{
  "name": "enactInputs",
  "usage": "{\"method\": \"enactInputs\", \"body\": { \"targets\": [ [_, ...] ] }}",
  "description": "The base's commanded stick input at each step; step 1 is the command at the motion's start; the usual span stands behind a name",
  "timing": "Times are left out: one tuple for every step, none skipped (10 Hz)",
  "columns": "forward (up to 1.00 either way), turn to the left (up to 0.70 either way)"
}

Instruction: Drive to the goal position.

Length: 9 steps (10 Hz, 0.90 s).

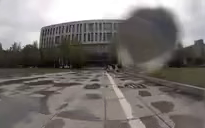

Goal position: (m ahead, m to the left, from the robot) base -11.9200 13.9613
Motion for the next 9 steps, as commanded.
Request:
{"method": "enactInputs", "body": {
  "targets": [
    [0.70,0.00],
    [0.70,0.00],
    [0.70,0.00],
    [0.70,0.00],
    [0.70,0.00],
    [0.70,0.00],
    [0.70,0.02],
    [0.70,0.23],
    [0.70,0.35]
  ]
}}
